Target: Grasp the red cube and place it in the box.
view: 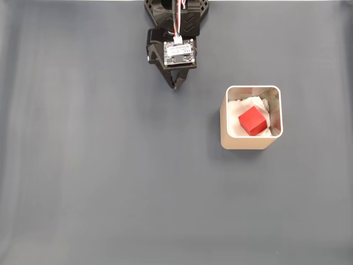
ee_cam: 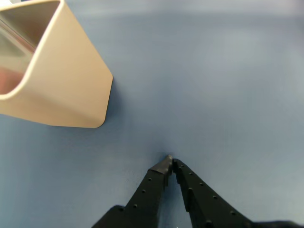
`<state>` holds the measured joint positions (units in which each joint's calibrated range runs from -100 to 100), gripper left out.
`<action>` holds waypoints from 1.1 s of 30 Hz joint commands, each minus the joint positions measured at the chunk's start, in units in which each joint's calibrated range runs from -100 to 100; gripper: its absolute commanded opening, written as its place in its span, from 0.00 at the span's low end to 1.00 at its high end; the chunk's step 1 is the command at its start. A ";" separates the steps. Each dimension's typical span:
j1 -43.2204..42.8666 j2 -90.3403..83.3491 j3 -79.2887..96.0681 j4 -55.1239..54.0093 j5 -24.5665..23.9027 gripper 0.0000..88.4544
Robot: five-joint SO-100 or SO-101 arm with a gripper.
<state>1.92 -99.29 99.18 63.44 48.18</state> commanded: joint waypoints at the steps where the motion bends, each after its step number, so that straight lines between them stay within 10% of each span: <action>1: -0.04 -0.63 0.64 2.83 0.05 0.00; 33: 0.25 -0.63 0.64 12.84 -1.47 0.01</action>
<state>1.92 -100.00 99.18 75.14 46.47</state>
